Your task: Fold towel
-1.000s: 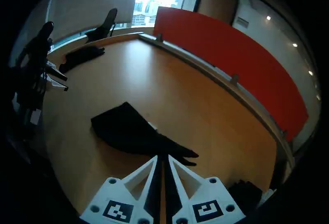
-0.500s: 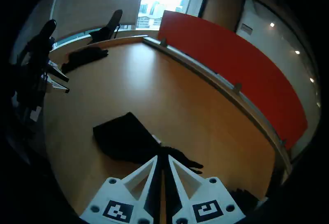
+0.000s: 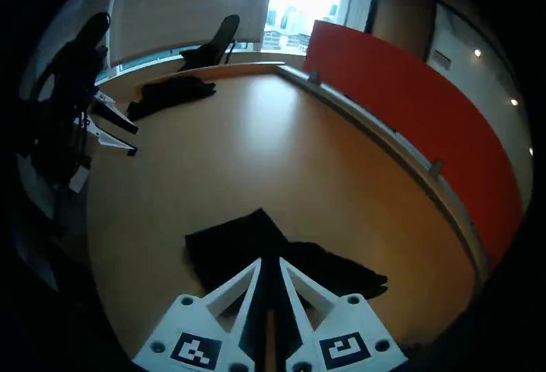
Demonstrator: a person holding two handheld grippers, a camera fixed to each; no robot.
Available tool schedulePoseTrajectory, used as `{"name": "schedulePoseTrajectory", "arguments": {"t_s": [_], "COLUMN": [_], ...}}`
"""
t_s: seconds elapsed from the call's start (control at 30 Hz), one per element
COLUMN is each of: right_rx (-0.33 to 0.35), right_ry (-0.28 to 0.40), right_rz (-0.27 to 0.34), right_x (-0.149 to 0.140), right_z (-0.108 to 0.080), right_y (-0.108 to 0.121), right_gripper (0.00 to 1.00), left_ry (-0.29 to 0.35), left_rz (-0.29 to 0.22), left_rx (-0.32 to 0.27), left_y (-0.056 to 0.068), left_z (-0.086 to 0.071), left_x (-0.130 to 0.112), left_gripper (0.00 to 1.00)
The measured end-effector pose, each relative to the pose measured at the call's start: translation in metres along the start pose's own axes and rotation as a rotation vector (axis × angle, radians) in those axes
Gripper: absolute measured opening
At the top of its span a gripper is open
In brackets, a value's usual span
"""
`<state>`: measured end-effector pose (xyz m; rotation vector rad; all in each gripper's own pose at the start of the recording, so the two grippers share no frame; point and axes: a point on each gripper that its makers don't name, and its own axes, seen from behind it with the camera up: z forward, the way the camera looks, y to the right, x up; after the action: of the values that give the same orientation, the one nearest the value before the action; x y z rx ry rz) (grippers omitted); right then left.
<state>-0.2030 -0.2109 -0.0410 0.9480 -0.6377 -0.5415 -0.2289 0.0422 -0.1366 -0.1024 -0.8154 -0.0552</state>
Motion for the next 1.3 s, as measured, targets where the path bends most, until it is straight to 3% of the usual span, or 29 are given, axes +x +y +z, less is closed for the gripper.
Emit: {"name": "schedulePoseTrajectory", "arguments": {"t_s": [0.3,0.5,1.17,1.23,1.3], "right_rx": [0.110,0.142,0.152,0.149,0.148], "right_ry": [-0.040,-0.066,-0.087,-0.088,-0.089], "right_rz": [-0.021,-0.005,0.007,0.010,0.016], "right_x": [-0.005,-0.011,-0.018,-0.019,-0.020], "right_z": [0.037,0.051,0.048,0.048,0.048], "right_y": [-0.044,-0.055,-0.057,-0.057,-0.057], "right_gripper": [0.09,0.08,0.06,0.12,0.28], "left_ry": [0.025,0.031,0.033,0.034,0.033], "left_rz": [-0.016,-0.031,-0.032,-0.031,-0.031], "left_rx": [0.009,0.024,0.032,0.032,0.033], "left_y": [-0.008,-0.016,-0.019,-0.018,-0.018], "left_z": [-0.011,-0.018,-0.021,-0.021,-0.021], "left_x": [0.007,0.006,0.004,0.005,0.005], "left_gripper": [0.94,0.94,0.94,0.94,0.94]}}
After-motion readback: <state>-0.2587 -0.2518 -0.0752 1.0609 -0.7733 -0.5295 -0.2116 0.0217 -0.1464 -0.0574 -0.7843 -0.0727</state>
